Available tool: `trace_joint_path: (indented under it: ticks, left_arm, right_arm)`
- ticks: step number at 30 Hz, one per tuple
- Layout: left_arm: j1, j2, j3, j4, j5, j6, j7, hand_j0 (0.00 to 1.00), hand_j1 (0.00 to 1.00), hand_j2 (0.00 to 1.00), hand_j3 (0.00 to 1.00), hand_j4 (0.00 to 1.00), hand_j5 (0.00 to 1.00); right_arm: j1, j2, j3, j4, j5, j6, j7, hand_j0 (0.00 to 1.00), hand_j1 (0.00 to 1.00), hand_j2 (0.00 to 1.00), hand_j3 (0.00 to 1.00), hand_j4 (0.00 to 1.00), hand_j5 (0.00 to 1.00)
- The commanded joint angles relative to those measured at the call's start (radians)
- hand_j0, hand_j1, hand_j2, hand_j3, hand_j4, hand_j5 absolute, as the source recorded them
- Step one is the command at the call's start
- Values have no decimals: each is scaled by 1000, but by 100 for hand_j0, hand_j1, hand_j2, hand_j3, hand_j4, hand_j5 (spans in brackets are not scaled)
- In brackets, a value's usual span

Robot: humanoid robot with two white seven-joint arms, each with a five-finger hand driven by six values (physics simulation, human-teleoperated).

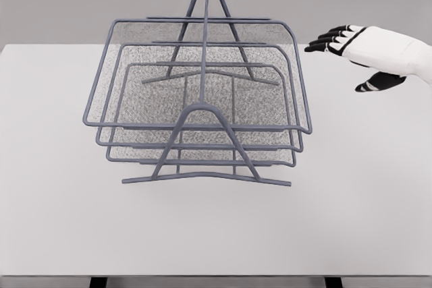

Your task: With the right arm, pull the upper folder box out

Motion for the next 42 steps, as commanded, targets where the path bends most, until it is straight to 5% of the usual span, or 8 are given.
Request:
trace_joint_path:
  ticks: [1,10,24,42]
  left_arm:
    - [2,0,0,0,0,0,0,100,100,100,100,100,100]
    - [0,0,0,0,0,0,0,100,100,100,100,100,100]
    - [0,0,0,0,0,0,0,100,100,100,100,100,100]
    - [0,0,0,0,0,0,0,100,100,100,100,100,100]
  right_arm:
    - [-9,14,-4,-1,7,-2,0,100,100,100,100,100,100]
    - [-35,97,60,-10,9,-68,0,100,100,100,100,100,100]
    - [55,60,66,-5,13,-120,0,100,100,100,100,100,100]
    - [81,-119,42,24,9,-153,0,100,100,100,100,100,100]
